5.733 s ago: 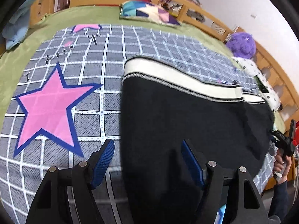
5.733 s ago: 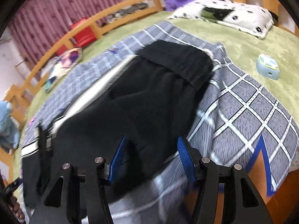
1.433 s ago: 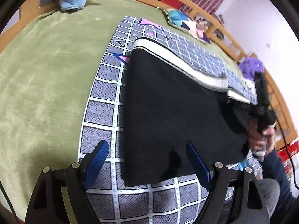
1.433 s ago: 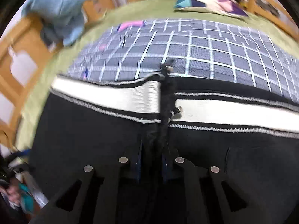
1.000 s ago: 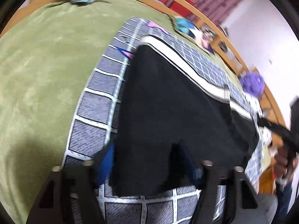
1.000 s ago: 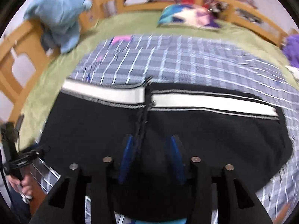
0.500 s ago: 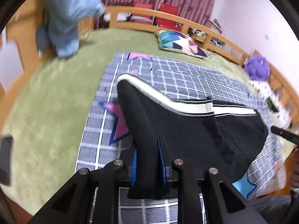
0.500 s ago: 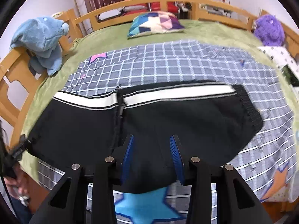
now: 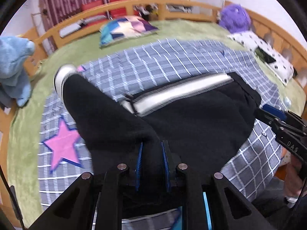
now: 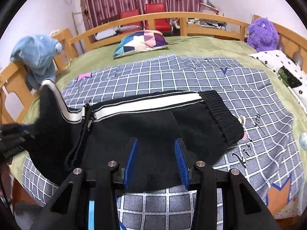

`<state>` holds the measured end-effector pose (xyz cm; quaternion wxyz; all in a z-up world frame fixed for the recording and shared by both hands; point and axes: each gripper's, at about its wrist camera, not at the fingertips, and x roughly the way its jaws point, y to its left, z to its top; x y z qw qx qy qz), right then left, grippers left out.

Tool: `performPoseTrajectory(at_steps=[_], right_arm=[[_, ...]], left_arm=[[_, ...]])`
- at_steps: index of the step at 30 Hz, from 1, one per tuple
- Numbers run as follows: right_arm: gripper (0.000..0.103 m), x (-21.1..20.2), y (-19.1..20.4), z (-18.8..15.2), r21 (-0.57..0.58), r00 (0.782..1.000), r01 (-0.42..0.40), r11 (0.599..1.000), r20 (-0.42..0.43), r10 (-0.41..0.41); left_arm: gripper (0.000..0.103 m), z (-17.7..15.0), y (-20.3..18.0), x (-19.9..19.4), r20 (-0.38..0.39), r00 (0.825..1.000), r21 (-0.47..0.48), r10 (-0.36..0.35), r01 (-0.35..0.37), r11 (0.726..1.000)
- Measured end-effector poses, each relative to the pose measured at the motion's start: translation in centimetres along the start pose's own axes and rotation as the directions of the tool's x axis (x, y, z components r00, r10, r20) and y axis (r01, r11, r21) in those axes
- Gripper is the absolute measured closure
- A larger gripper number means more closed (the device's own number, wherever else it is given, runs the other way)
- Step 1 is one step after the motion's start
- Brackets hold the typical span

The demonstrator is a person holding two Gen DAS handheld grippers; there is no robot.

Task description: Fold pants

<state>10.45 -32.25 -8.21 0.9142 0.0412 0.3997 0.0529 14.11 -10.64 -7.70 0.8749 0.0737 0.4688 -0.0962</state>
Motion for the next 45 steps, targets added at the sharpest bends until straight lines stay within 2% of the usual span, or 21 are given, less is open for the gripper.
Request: performPoseTrajectory(at_steps=[4, 7, 8, 11, 13, 14, 15, 18, 19, 21, 22, 24, 26, 28, 29, 30, 31, 33, 35, 40, 45], right_arm=[[0.062, 2.1, -1.7, -1.2, 0.012, 1.000, 0.009, 1.000, -0.027, -0.009], [0.062, 3.4, -2.4, -1.7, 0.028, 0.998, -0.004, 1.000, -0.055, 0.006], [0.062, 3.6, -2.4, -1.9, 0.030, 0.998, -0.007, 1.000, -0.055, 0.009], [0.062, 3.8, -2.2, -2.3, 0.035, 0.998, -0.033, 0.999, -0.044, 0.035], [0.062, 3.9, -1.5, -2.4, 0.043, 0.994, -0.098, 0.994, -0.034, 0.100], [0.062, 3.9, -1.4, -2.4, 0.048, 0.992, -0.122, 0.991, -0.031, 0.123], [0.062, 4.1, -0.8, -2.3, 0.058, 0.985, -0.168, 0.984, -0.027, 0.170], [0.059, 4.9, 1.0, -2.1, 0.074, 0.964, -0.262, 0.962, -0.036, 0.265], [0.059, 5.5, 1.9, -2.0, 0.094, 0.949, -0.306, 0.947, -0.045, 0.311], [0.057, 6.1, 3.2, -1.5, 0.113, 0.925, -0.367, 0.923, -0.062, 0.375], [0.055, 6.6, 4.4, -1.0, 0.120, 0.910, -0.400, 0.908, -0.069, 0.410], [0.042, 7.6, 6.3, 0.1, 0.123, 0.901, -0.415, 0.902, -0.082, 0.426], [0.042, 9.2, 8.0, 0.8, 0.111, 0.896, -0.416, 0.902, -0.118, 0.428], [0.048, 12.3, 10.2, 1.4, 0.086, 0.886, -0.401, 0.912, -0.217, 0.410], [0.079, 13.1, 10.8, 1.4, 0.075, 0.881, -0.398, 0.914, -0.247, 0.404], [0.093, 13.9, 11.6, 1.3, 0.050, 0.868, -0.410, 0.911, -0.287, 0.406], [0.094, 13.7, 12.4, 1.7, -0.005, 0.872, -0.415, 0.910, -0.289, 0.396], [0.094, 11.3, 12.4, 2.8, -0.079, 0.889, -0.432, 0.899, -0.205, 0.409], [0.094, 8.4, 11.4, 4.9, -0.103, 0.883, -0.462, 0.881, -0.154, 0.444], [0.094, 3.3, 6.8, 8.3, -0.172, 0.927, -0.375, 0.911, -0.049, 0.373], [0.094, 3.3, -1.3, 10.4, -0.129, 0.967, -0.253, 0.959, -0.041, 0.250]], left_arm=[[0.084, -1.1, -2.0, 1.6, -0.045, 0.996, 0.024, -0.071, 0.072, 0.997], [0.080, -2.1, -1.5, 2.5, -0.088, 0.982, -0.024, -0.165, 0.164, 0.986], [0.077, -2.2, -1.1, 2.3, -0.083, 0.977, -0.050, -0.198, 0.194, 0.980], [0.058, -3.0, 1.3, 0.7, -0.009, 0.963, -0.183, -0.269, 0.263, 0.947], [0.052, -3.6, 2.7, -0.3, 0.040, 0.970, -0.242, -0.240, 0.243, 0.939], [0.049, -4.0, 3.6, -0.9, 0.063, 0.979, -0.273, -0.193, 0.203, 0.940], [0.046, -4.2, 4.0, -1.1, 0.067, 0.984, -0.285, -0.165, 0.177, 0.942], [0.046, -4.9, 5.4, -1.0, 0.030, 0.998, -0.331, -0.047, 0.054, 0.942], [0.046, -5.2, 6.2, -0.7, 0.001, 1.000, -0.363, -0.023, 0.022, 0.932], [0.046, -5.5, 7.7, -0.3, -0.020, 0.999, -0.417, -0.035, 0.023, 0.909], [0.046, -5.8, 8.8, -0.3, -0.024, 0.999, -0.460, -0.047, 0.030, 0.887], [0.046, -6.1, 9.8, -0.2, -0.024, 0.999, -0.507, -0.034, 0.017, 0.862], [0.046, -6.7, 11.1, -0.4, -0.011, 1.000, -0.559, -0.015, 0.006, 0.829], [0.046, -7.0, 12.1, -0.4, -0.007, 1.000, -0.592, -0.003, -0.002, 0.806], [0.046, -7.3, 12.6, -0.4, -0.009, 1.000, -0.607, -0.002, -0.004, 0.795], [0.046, -7.4, 12.9, -0.3, -0.010, 1.000, -0.618, -0.004, -0.003, 0.786], [0.046, -7.5, 13.3, -0.1, -0.008, 1.000, -0.631, -0.007, 0.000, 0.776], [0.046, -7.8, 13.8, -0.2, -0.001, 1.000, -0.644, -0.005, 0.004, 0.765], [0.046, -7.5, 13.4, -0.4, 0.010, 1.000, -0.632, 0.004, 0.003, 0.775], [0.046, -6.4, 11.0, -0.5, 0.009, 1.000, -0.552, 0.011, -0.005, 0.834], [0.046, -5.0, 8.6, -1.6, 0.054, 0.998, -0.462, 0.030, -0.002, 0.887]])
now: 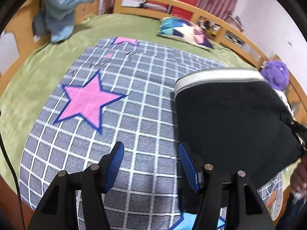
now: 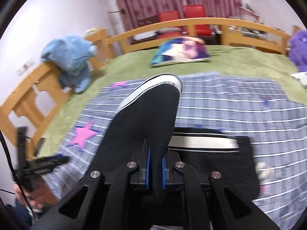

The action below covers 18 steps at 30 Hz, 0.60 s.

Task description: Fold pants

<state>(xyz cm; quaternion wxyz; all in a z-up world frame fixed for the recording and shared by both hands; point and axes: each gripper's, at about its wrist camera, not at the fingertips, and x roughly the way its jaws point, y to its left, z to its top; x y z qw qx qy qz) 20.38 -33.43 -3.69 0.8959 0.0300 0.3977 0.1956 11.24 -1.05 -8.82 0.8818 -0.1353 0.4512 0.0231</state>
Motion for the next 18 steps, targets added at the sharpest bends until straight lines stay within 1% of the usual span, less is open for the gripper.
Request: performPoseTrajectory(at_steps=[1, 4, 6, 7, 8, 10, 12, 14, 15, 16, 17, 18], right_arm=[[0.094, -0.4, -2.0, -0.3, 0.011, 1.000, 0.022, 1.000, -0.002, -0.022], [0.094, -0.5, -7.7, -1.6, 0.078, 0.997, 0.079, 0.994, -0.022, -0.078], [0.094, 0.1, -11.1, -3.1, 0.137, 0.994, 0.108, 0.985, -0.039, -0.104], [0.094, 1.0, -12.9, -4.4, 0.170, 0.990, 0.132, 0.976, -0.064, -0.123], [0.094, 1.6, -13.9, -5.2, 0.185, 0.988, 0.144, 0.972, -0.083, -0.130], [0.086, 3.8, -15.9, -7.4, 0.231, 0.983, 0.159, 0.960, -0.125, -0.133], [0.079, 3.5, -16.2, -8.4, 0.244, 0.988, 0.149, 0.958, -0.083, -0.132], [0.078, 1.4, -15.9, -8.4, 0.214, 0.980, 0.195, 0.957, -0.078, -0.182], [0.076, -0.1, -15.6, -8.3, 0.207, 0.975, 0.223, 0.953, -0.045, -0.218], [0.075, -1.7, -15.3, -8.4, 0.213, 0.972, 0.228, 0.950, 0.013, -0.236], [0.072, -3.1, -14.9, -8.6, 0.224, 0.973, 0.197, 0.954, 0.071, -0.218], [0.072, -4.0, -14.2, -8.9, 0.221, 0.980, 0.142, 0.965, 0.105, -0.168]], left_arm=[[0.046, 0.2, -0.9, 0.0, 0.008, 1.000, 0.040, -0.013, 0.013, 0.999], [0.046, 0.7, -3.0, 0.1, 0.024, 0.999, 0.116, -0.028, 0.025, 0.993], [0.045, 0.8, -4.8, 0.5, 0.024, 0.999, 0.167, -0.041, 0.036, 0.985], [0.045, 0.8, -6.0, 0.8, 0.019, 0.998, 0.208, -0.058, 0.053, 0.977], [0.044, 0.7, -6.8, 1.0, 0.014, 0.998, 0.233, -0.068, 0.063, 0.971], [0.044, 0.3, -8.5, 1.5, 0.006, 0.997, 0.282, -0.071, 0.067, 0.957], [0.044, -0.4, -9.8, 1.9, -0.005, 0.996, 0.320, -0.089, 0.086, 0.944], [0.044, -1.5, -10.8, 2.3, -0.019, 0.991, 0.349, -0.133, 0.131, 0.928], [0.043, -2.0, -11.2, 2.4, -0.021, 0.990, 0.359, -0.140, 0.138, 0.923], [0.042, -2.9, -11.6, 2.9, -0.030, 0.990, 0.380, -0.139, 0.140, 0.915], [0.042, -3.7, -11.9, 3.4, -0.040, 0.990, 0.394, -0.133, 0.138, 0.909], [0.042, -5.0, -12.1, 4.3, -0.064, 0.991, 0.414, -0.119, 0.135, 0.900]])
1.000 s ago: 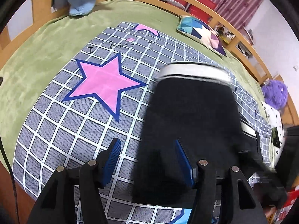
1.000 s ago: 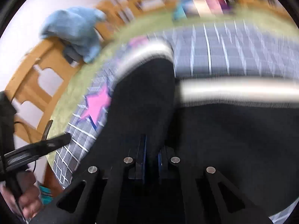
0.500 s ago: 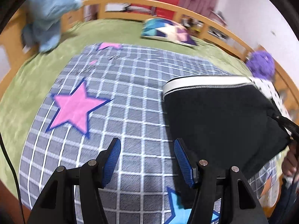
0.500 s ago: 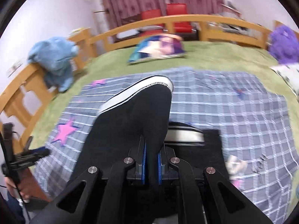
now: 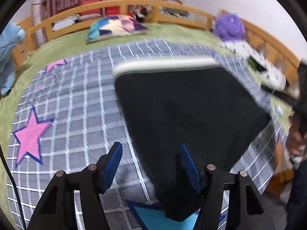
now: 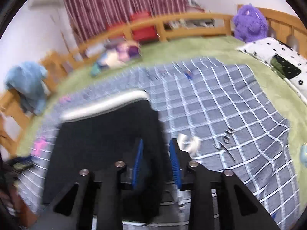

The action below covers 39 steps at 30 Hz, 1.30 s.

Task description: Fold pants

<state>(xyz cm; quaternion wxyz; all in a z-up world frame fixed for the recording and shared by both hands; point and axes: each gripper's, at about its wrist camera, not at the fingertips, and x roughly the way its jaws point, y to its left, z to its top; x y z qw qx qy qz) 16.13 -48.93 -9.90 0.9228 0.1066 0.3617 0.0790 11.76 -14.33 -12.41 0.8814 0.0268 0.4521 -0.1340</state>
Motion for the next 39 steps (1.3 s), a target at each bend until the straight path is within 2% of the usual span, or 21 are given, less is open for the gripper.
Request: performPoseTrajectory(at_steps=[1, 3, 4, 6, 8, 9, 12, 13, 14, 15, 17, 19, 22, 23, 25, 28, 31, 34, 36, 37, 39], right_arm=[[0.072, -0.3, 0.4, -0.4, -0.013, 1.000, -0.029, 0.999, 0.004, 0.029], [0.072, 0.0, 1.7, -1.9, -0.078, 0.999, -0.041, 0.996, 0.004, 0.041], [0.072, 1.0, 2.1, -3.2, -0.126, 0.999, -0.004, 0.992, -0.035, 0.000], [0.072, 5.1, 2.1, -5.6, -0.177, 0.977, 0.110, 0.978, -0.162, -0.139], [0.071, 4.9, 2.6, -6.3, -0.207, 0.980, 0.136, 0.969, -0.114, -0.162], [0.071, 4.7, 3.1, -5.9, -0.238, 0.977, 0.137, 0.962, -0.129, -0.171], [0.068, 3.2, 3.1, -4.2, -0.215, 0.986, 0.102, 0.971, -0.109, -0.128], [0.063, 2.8, 2.8, -3.4, -0.188, 0.991, 0.088, 0.978, -0.085, -0.105], [0.052, 3.0, 2.7, -2.9, -0.170, 0.993, 0.077, 0.982, -0.078, -0.091], [0.048, 3.4, 2.4, -2.0, -0.150, 0.994, 0.064, 0.987, -0.079, -0.076], [0.047, 4.7, 2.3, -0.5, -0.124, 0.994, 0.057, 0.991, -0.087, -0.068], [0.046, 6.5, 2.1, 0.3, -0.114, 0.990, 0.049, 0.992, -0.123, -0.063], [0.041, 10.1, 1.9, 0.8, -0.134, 0.978, 0.049, 0.990, -0.192, -0.075], [0.035, 10.8, 1.8, 0.8, -0.138, 0.978, 0.039, 0.990, -0.198, -0.066], [0.034, 11.9, 1.8, 0.8, -0.151, 0.974, 0.023, 0.988, -0.220, -0.056], [0.034, 13.2, 1.7, 1.1, -0.187, 0.961, -0.003, 0.982, -0.273, -0.049], [0.032, 14.1, 0.5, 1.3, -0.126, 0.949, -0.053, 0.991, -0.314, 0.011], [0.032, 14.7, -0.9, 0.9, -0.001, 0.938, -0.097, 0.995, -0.335, 0.091], [0.031, 14.8, -1.4, 0.6, 0.055, 0.931, -0.108, 0.993, -0.344, 0.120], [0.032, 14.7, -1.4, 0.6, 0.079, 0.930, -0.102, 0.992, -0.346, 0.124], [0.043, 14.1, -0.7, 0.7, 0.072, 0.936, -0.063, 0.995, -0.341, 0.084]], left_arm=[[0.041, -1.0, -0.5, 1.1, -0.026, 1.000, 0.010, 0.009, -0.009, 1.000], [0.041, -2.5, -0.8, 2.4, -0.010, 0.999, 0.009, 0.043, -0.043, 0.999], [0.041, -2.9, -0.8, 2.5, 0.022, 0.999, 0.009, 0.031, -0.031, 0.999], [0.041, -2.6, -0.6, 2.4, 0.010, 1.000, -0.001, -0.008, 0.008, 1.000], [0.040, -2.0, 0.5, 2.1, -0.025, 0.999, -0.048, -0.047, 0.046, 0.998], [0.040, -1.8, 1.2, 1.9, -0.031, 0.997, -0.073, -0.073, 0.070, 0.995], [0.040, -1.2, 2.5, 1.6, -0.006, 0.998, -0.093, -0.062, 0.062, 0.994], [0.040, -0.8, 3.2, 1.7, 0.004, 0.999, -0.105, -0.049, 0.049, 0.993], [0.040, -0.4, 3.6, 2.0, 0.003, 0.999, -0.117, -0.051, 0.051, 0.992], [0.040, 0.1, 4.1, 2.4, 0.003, 0.998, -0.135, -0.069, 0.069, 0.988], [0.040, 0.9, 5.0, 3.3, 0.008, 0.992, -0.166, -0.125, 0.124, 0.978], [0.040, 1.4, 5.7, 4.5, 0.000, 0.986, -0.193, -0.164, 0.161, 0.968], [0.038, 1.7, 6.5, 7.2, -0.020, 0.959, -0.241, -0.283, 0.270, 0.932], [0.036, 1.7, 6.7, 8.0, -0.029, 0.952, -0.254, -0.305, 0.288, 0.923], [0.031, 1.6, 7.2, 9.3, -0.010, 0.936, -0.286, -0.352, 0.335, 0.898], [0.028, 1.8, 6.4, 9.8, 0.012, 0.936, -0.252, -0.352, 0.344, 0.905], [0.028, 2.1, 5.3, 10.2, 0.028, 0.931, -0.214, -0.364, 0.361, 0.908], [0.042, 2.8, 5.0, 10.3, 0.016, 0.927, -0.219, -0.374, 0.368, 0.904], [0.066, 3.2, 5.2, 10.0, 0.007, 0.926, -0.223, -0.378, 0.370, 0.902], [0.070, 3.6, 5.4, 9.7, 0.015, 0.921, -0.225, -0.389, 0.382, 0.896], [0.080, 4.4, 6.3, 9.0, 0.022, 0.901, -0.247, -0.434, 0.426, 0.871]])
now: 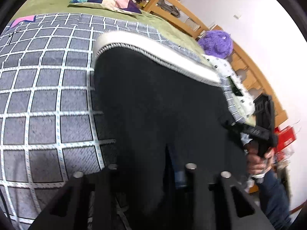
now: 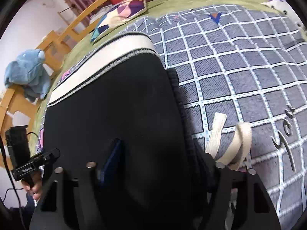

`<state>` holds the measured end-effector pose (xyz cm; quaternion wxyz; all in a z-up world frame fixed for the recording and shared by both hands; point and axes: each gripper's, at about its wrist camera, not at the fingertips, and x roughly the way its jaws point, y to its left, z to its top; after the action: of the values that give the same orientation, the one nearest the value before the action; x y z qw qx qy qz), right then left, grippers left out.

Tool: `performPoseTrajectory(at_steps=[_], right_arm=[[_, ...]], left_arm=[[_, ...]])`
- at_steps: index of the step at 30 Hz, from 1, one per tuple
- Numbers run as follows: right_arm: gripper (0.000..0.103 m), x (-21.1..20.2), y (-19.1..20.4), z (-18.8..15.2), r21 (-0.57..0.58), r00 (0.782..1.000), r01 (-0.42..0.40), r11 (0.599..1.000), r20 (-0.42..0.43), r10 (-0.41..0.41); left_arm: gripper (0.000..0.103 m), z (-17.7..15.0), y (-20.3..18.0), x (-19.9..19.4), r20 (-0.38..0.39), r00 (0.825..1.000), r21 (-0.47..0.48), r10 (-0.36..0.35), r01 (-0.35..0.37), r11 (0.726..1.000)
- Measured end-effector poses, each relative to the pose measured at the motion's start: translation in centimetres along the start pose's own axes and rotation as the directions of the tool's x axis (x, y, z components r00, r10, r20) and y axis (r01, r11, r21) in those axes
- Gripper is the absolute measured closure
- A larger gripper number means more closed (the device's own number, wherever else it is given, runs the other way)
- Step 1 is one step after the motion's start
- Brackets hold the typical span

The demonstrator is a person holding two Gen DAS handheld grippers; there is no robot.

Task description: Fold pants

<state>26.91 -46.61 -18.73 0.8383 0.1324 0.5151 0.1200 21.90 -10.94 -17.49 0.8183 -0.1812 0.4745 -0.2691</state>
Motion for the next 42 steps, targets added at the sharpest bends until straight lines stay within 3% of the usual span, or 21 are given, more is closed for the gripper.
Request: performPoseTrajectory(at_steps=[3, 5, 6, 9, 11, 14, 17, 19, 21, 23, 25, 28, 30, 33, 37, 40, 42], right_arm=[[0.067, -2.5, 1.7, 0.0, 0.010, 0.998, 0.039, 0.999, 0.044, -0.040], [0.079, -4.3, 3.0, -0.5, 0.035, 0.996, 0.029, 0.999, 0.085, -0.032], [0.080, -5.1, 4.1, -0.9, 0.032, 0.994, 0.023, 0.999, 0.102, -0.026], [0.081, -6.4, 8.1, -2.0, 0.008, 0.992, 0.040, 0.999, 0.119, -0.041], [0.082, -6.6, 11.1, -3.2, -0.003, 0.993, 0.001, 1.000, 0.121, 0.000], [0.082, -5.9, 16.3, -5.8, -0.023, 0.989, -0.069, 0.997, 0.133, 0.071], [0.081, -3.5, 19.7, -7.8, -0.038, 0.987, -0.097, 0.995, 0.128, 0.101], [0.079, -1.0, 20.6, -8.7, -0.045, 0.990, -0.071, 0.996, 0.117, 0.076], [0.069, 0.2, 20.0, -9.1, -0.053, 0.989, -0.028, 0.998, 0.142, 0.035], [0.060, 1.6, 18.6, -9.2, -0.071, 0.994, 0.020, 0.997, 0.105, -0.013], [0.058, 1.4, 18.5, -9.2, -0.071, 0.995, 0.057, 0.996, 0.087, -0.050], [0.061, -0.8, 20.6, -9.2, -0.126, 0.977, 0.196, 0.972, 0.112, -0.183], [0.063, -3.1, 21.6, -9.3, -0.143, 0.958, 0.250, 0.958, 0.177, -0.224], [0.062, -6.9, 22.5, -10.9, -0.136, 0.947, 0.185, 0.973, 0.288, -0.140], [0.062, -6.3, 23.3, -12.1, -0.181, 0.953, 0.130, 0.975, 0.293, -0.073], [0.068, -3.0, 21.1, -12.8, -0.153, 0.982, 0.052, 0.987, 0.188, -0.023], [0.071, -1.2, 20.1, -14.1, -0.165, 0.980, 0.101, 0.981, 0.189, -0.069]], left_arm=[[0.083, 0.9, 0.2, -2.1, 0.010, 0.995, -0.071, -0.100, 0.100, 0.992], [0.083, 1.2, 0.0, -4.3, 0.018, 0.991, -0.068, -0.131, 0.132, 0.989], [0.083, 1.2, 0.0, -5.0, 0.018, 0.991, -0.065, -0.136, 0.137, 0.988], [0.083, 1.4, 1.4, -9.5, 0.049, 0.993, -0.041, -0.108, 0.110, 0.993], [0.083, 1.4, 3.3, -13.1, 0.067, 0.995, -0.025, -0.079, 0.081, 0.996], [0.082, 1.2, 6.3, -16.0, 0.031, 0.999, 0.004, 0.009, -0.009, 1.000], [0.081, 0.4, 10.0, -15.9, -0.010, 0.996, -0.026, 0.094, -0.094, 0.995], [0.077, -0.7, 12.4, -14.4, -0.044, 0.995, -0.082, 0.089, -0.093, 0.992], [0.062, -1.6, 13.5, -13.4, -0.045, 0.996, -0.114, 0.078, -0.083, 0.990], [0.056, -2.4, 13.4, -13.0, -0.051, 0.994, -0.121, 0.092, -0.097, 0.988], [0.056, -2.7, 12.5, -13.4, -0.036, 0.990, -0.087, 0.140, -0.142, 0.986], [0.056, -2.6, 10.4, -15.4, 0.009, 0.959, 0.029, 0.284, -0.284, 0.958], [0.052, -2.4, 8.9, -17.1, 0.065, 0.941, 0.088, 0.331, -0.336, 0.938], [0.044, -2.0, 6.9, -18.9, 0.130, 0.948, 0.125, 0.289, -0.305, 0.944], [0.043, -4.3, 5.2, -19.2, 0.141, 0.957, 0.167, 0.253, -0.275, 0.947], [0.043, -8.3, 5.5, -17.2, 0.122, 0.938, 0.232, 0.325, -0.345, 0.909], [0.043, -10.5, 6.4, -15.1, 0.080, 0.921, 0.248, 0.382, -0.390, 0.887]])
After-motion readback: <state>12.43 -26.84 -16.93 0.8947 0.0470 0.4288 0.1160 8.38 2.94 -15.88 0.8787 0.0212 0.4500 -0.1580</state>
